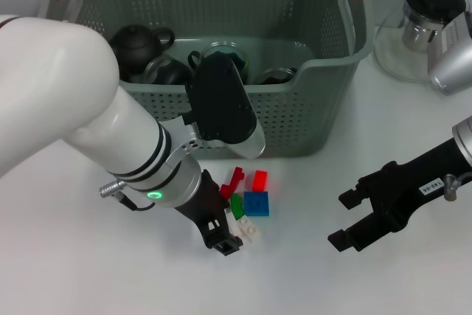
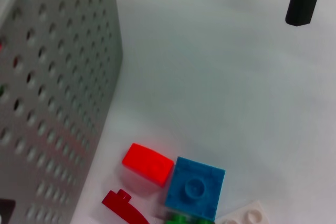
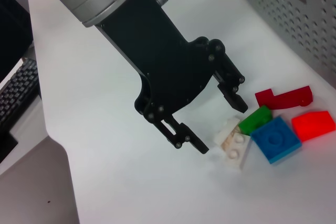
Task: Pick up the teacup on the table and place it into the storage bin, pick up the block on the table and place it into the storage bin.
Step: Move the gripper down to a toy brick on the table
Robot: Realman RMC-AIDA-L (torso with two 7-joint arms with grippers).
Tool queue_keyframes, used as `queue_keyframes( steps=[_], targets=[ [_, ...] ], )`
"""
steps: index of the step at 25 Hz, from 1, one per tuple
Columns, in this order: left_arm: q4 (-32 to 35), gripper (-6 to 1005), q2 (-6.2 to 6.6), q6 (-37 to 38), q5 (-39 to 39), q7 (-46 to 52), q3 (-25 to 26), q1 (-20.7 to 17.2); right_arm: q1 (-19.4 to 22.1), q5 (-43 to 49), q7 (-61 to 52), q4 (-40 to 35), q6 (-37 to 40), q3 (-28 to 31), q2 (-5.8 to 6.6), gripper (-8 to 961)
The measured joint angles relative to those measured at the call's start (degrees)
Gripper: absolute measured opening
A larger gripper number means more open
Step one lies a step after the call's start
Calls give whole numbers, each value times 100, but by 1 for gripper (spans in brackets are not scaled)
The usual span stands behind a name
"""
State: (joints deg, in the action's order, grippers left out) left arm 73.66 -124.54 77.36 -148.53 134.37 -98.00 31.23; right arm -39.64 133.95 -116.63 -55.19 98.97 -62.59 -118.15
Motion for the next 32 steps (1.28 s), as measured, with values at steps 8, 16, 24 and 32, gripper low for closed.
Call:
queue_keyframes(
  steps=[8, 16, 24, 32],
  targets=[
    [-76, 647, -7, -121, -142, 115, -186, 24, 0, 0, 8, 0, 0, 3, 3, 945],
    [-76, 642, -9, -164, -152, 195, -270, 33, 0, 0, 9, 0, -6, 11, -5, 945],
    [-73, 643, -9, -174, -150, 213, -284, 33, 0, 0, 9, 0, -9, 8, -6, 945],
    [-108, 642, -9, -285, -170, 433, -340, 38, 9, 0, 17, 0, -10, 16, -7, 945]
  ],
)
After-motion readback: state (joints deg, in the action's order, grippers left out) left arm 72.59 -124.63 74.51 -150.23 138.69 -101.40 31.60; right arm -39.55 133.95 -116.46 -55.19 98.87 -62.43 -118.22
